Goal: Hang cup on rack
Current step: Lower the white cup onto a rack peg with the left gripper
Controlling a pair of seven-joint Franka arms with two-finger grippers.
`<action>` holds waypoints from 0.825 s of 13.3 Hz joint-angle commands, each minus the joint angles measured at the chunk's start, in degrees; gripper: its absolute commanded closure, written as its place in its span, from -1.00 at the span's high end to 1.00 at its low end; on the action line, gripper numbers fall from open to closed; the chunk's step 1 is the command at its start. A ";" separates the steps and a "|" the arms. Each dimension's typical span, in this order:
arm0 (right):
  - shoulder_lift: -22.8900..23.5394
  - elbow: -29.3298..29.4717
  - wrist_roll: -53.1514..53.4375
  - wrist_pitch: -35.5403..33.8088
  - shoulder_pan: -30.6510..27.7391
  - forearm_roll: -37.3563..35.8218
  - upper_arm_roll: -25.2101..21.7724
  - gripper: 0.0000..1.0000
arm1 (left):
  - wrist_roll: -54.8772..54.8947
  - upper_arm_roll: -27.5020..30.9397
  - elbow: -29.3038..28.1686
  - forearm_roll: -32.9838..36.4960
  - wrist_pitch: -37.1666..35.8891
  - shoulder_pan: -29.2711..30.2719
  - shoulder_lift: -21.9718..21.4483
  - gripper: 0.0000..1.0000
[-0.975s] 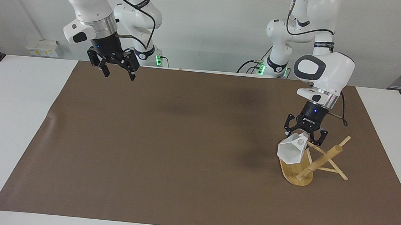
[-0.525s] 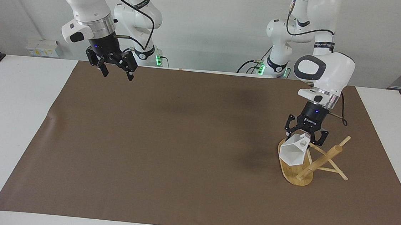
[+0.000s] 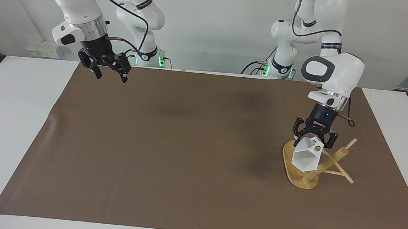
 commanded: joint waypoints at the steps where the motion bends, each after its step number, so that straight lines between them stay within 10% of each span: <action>1: -1.14 -1.55 -1.06 0.56 -0.55 -1.75 0.29 1.00 | -2.14 0.14 1.10 -0.22 0.44 0.05 0.91 -1.00; 11: -1.14 -1.55 -1.23 0.56 -1.42 -1.48 0.29 1.00 | -12.41 0.14 1.19 -0.22 -0.25 -0.12 1.87 -1.00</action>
